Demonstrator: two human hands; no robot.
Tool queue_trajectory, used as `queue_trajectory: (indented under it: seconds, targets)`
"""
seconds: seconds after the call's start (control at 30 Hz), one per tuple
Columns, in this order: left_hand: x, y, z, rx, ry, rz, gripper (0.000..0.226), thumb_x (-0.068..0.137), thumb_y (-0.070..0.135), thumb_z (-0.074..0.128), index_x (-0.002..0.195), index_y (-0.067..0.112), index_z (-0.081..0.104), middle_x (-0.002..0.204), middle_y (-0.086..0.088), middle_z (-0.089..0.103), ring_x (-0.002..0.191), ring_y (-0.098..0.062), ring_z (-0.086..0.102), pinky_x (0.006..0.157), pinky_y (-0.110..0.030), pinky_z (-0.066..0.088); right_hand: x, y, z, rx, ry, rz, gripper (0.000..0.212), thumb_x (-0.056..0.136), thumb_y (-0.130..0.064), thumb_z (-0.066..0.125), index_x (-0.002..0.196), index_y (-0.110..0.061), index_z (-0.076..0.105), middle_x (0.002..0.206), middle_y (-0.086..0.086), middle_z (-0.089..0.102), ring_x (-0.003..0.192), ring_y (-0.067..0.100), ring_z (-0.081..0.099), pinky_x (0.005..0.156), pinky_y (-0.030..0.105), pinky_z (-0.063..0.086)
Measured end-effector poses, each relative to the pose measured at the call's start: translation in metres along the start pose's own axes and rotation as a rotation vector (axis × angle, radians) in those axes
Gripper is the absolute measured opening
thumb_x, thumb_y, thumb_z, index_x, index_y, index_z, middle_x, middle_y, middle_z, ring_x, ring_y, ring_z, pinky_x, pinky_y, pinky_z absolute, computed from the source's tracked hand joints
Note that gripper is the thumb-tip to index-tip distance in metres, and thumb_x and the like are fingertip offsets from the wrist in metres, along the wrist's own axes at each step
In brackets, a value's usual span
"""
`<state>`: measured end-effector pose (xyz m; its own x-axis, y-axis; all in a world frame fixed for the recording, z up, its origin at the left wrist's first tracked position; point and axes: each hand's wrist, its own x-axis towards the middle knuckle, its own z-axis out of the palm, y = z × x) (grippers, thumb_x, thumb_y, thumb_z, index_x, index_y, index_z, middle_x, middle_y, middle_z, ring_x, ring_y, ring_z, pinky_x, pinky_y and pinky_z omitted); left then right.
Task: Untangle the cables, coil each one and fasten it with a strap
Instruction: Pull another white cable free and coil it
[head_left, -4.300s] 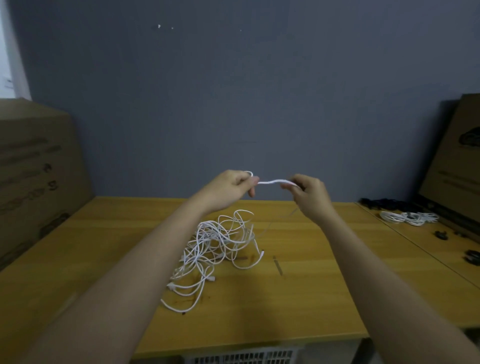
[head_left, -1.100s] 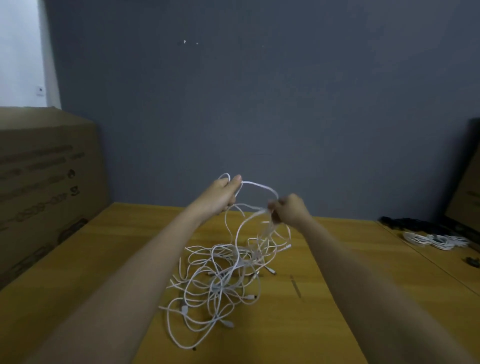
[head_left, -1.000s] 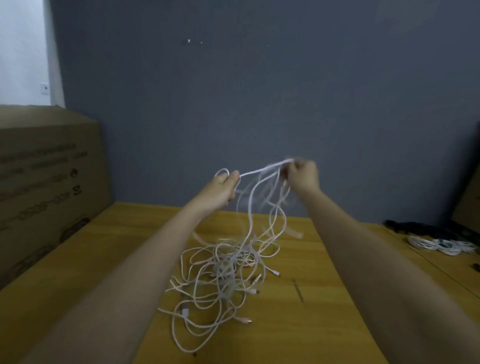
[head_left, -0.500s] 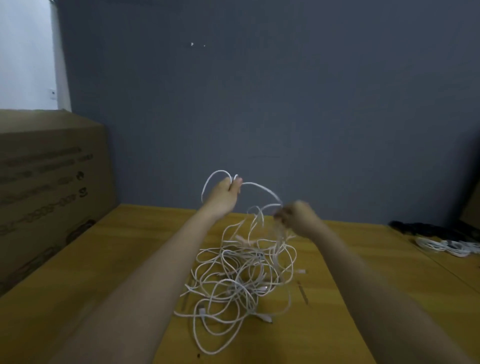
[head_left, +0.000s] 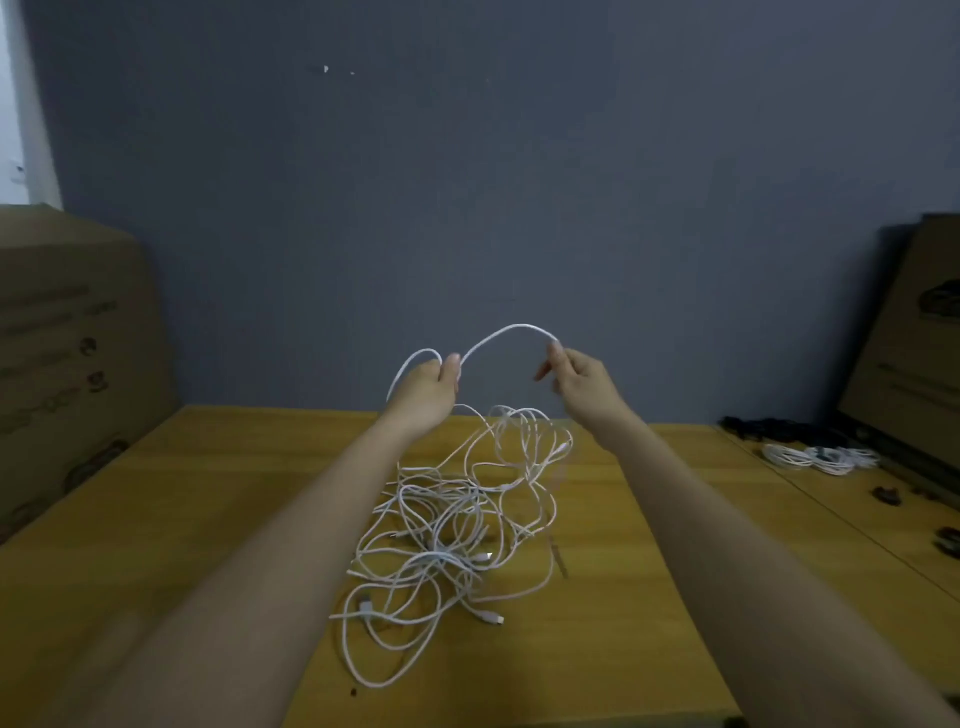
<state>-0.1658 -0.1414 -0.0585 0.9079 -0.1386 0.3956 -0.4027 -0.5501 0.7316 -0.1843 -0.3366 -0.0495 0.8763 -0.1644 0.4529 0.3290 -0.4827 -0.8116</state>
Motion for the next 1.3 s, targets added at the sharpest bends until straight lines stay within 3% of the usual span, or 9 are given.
queue_trajectory:
  seconds: [0.17, 0.27, 0.47, 0.63, 0.73, 0.87, 0.97, 1.13, 1.3]
  targets:
    - [-0.020, 0.014, -0.004, -0.462, -0.405, -0.083, 0.045, 0.102, 0.047, 0.025, 0.067, 0.020, 0.033, 0.049, 0.009, 0.029, 0.037, -0.005, 0.022, 0.037, -0.017, 0.017, 0.008, 0.011, -0.006, -0.262, 0.164, -0.033, 0.046, 0.100, -0.046, 0.035, 0.080, -0.015, 0.061, 0.060, -0.004, 0.047, 0.058, 0.016, 0.047, 0.056, 0.030, 0.032]
    - [-0.026, 0.025, -0.012, -0.788, -0.580, -0.069, 0.047, 0.101, 0.050, 0.024, 0.064, 0.020, 0.027, 0.047, 0.009, 0.022, 0.037, -0.004, 0.015, 0.037, -0.017, 0.010, 0.007, 0.017, 0.003, -0.529, 0.020, -0.007, 0.051, 0.100, -0.051, 0.031, 0.085, -0.015, 0.064, 0.076, 0.002, 0.062, 0.080, 0.027, 0.060, 0.066, 0.032, 0.040]
    - [-0.023, 0.042, -0.013, -1.105, -0.546, 0.020, 0.033, 0.103, 0.034, 0.027, 0.074, 0.019, 0.034, 0.050, 0.007, 0.031, 0.034, -0.001, 0.021, 0.035, -0.014, 0.015, -0.029, 0.023, 0.057, -0.876, -0.244, -0.220, 0.047, 0.100, -0.048, 0.031, 0.096, -0.015, 0.064, 0.103, 0.016, 0.067, 0.098, 0.036, 0.058, 0.075, 0.039, 0.042]
    - [-0.011, 0.033, 0.001, -0.903, -0.140, 0.003, 0.027, 0.106, 0.030, 0.026, 0.080, 0.021, 0.028, 0.065, 0.004, 0.042, 0.037, -0.004, 0.034, 0.038, -0.016, 0.030, -0.065, 0.028, 0.075, -0.894, -0.247, -0.588, 0.035, 0.101, -0.037, 0.039, 0.101, -0.008, 0.059, 0.094, 0.014, 0.067, 0.090, 0.034, 0.056, 0.074, 0.040, 0.036]
    - [-0.003, 0.024, 0.007, -0.710, -0.022, -0.052, 0.024, 0.105, 0.028, 0.027, 0.082, 0.021, 0.028, 0.073, -0.001, 0.043, 0.039, -0.004, 0.043, 0.043, -0.019, 0.043, -0.075, 0.030, 0.073, -0.806, -0.239, -0.623, 0.024, 0.100, -0.026, 0.043, 0.106, -0.008, 0.056, 0.097, 0.012, 0.065, 0.090, 0.033, 0.056, 0.068, 0.038, 0.039]
    - [-0.001, 0.009, 0.011, -0.188, -0.117, 0.082, 0.017, 0.103, 0.032, 0.032, 0.110, 0.017, 0.037, 0.084, -0.010, 0.056, 0.063, -0.022, 0.057, 0.064, -0.036, 0.048, -0.072, 0.033, 0.058, -0.597, -0.165, -0.478, 0.018, 0.095, -0.019, 0.053, 0.107, -0.011, 0.064, 0.095, 0.007, 0.068, 0.086, 0.025, 0.061, 0.065, 0.033, 0.040]
    - [-0.001, 0.003, 0.014, 0.342, -0.212, 0.163, 0.042, 0.103, 0.032, 0.033, 0.138, 0.008, 0.029, 0.126, -0.015, 0.059, 0.106, -0.035, 0.059, 0.082, -0.038, 0.043, -0.063, 0.035, 0.048, -0.479, -0.167, -0.304, 0.016, 0.091, -0.022, 0.060, 0.102, -0.015, 0.069, 0.086, 0.003, 0.070, 0.080, 0.020, 0.063, 0.068, 0.033, 0.047]
    - [-0.003, 0.001, 0.018, 0.524, -0.368, 0.131, 0.038, 0.103, 0.035, 0.033, 0.131, 0.011, 0.042, 0.133, -0.014, 0.054, 0.117, -0.032, 0.053, 0.081, -0.033, 0.036, -0.060, 0.061, 0.029, -0.584, -0.259, -0.180, 0.016, 0.090, -0.026, 0.063, 0.095, -0.013, 0.070, 0.085, 0.001, 0.064, 0.079, 0.018, 0.056, 0.067, 0.034, 0.045]
    - [-0.007, 0.004, 0.023, 0.528, -0.503, 0.194, 0.046, 0.090, 0.061, 0.047, 0.089, 0.015, 0.050, 0.088, 0.001, 0.055, 0.083, -0.017, 0.053, 0.069, -0.033, 0.038, -0.055, 0.078, 0.013, -0.637, -0.132, -0.218, 0.017, 0.088, -0.027, 0.066, 0.090, -0.011, 0.072, 0.085, 0.004, 0.062, 0.085, 0.018, 0.049, 0.068, 0.032, 0.038]
